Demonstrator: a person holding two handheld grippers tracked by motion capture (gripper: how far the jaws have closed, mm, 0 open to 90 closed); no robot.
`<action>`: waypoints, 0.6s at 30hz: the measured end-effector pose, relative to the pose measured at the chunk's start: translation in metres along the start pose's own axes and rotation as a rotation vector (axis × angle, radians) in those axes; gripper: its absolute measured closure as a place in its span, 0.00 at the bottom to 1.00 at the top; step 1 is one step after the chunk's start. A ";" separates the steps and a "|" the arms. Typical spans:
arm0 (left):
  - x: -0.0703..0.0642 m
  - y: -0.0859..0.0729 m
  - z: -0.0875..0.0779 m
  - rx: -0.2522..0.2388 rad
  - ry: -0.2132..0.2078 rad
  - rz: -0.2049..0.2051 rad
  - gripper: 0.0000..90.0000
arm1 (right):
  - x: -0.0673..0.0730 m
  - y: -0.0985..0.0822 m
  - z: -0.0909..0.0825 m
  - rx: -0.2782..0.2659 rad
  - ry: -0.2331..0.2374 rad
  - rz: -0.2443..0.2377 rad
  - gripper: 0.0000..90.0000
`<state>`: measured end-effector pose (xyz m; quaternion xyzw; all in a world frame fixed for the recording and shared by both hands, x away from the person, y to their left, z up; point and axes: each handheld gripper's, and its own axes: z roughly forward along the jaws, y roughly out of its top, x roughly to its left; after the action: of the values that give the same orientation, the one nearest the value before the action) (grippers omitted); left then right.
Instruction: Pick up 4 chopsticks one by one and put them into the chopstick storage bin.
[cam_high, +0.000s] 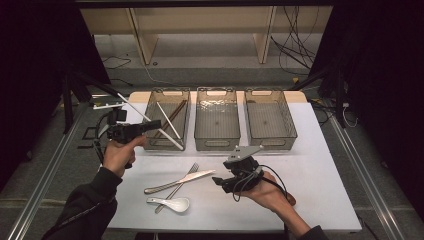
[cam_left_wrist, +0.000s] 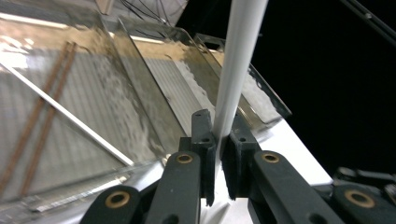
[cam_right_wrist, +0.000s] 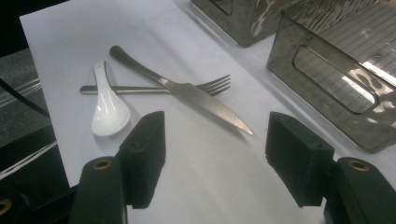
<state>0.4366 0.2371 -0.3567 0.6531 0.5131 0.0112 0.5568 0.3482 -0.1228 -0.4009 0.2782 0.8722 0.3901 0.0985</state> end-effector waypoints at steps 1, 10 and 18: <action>0.002 0.003 0.001 0.000 0.004 -0.005 0.93 | 0.000 0.000 -0.001 -0.004 -0.004 0.007 0.42; 0.021 0.025 0.004 0.003 0.082 -0.032 0.93 | -0.002 -0.005 -0.006 -0.004 -0.005 0.010 0.41; 0.024 0.031 0.017 0.023 0.134 -0.015 0.93 | 0.000 -0.004 -0.006 -0.007 -0.001 0.004 0.41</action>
<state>0.4785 0.2457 -0.3539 0.6533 0.5544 0.0449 0.5137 0.3439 -0.1284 -0.4001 0.2799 0.8701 0.3934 0.0990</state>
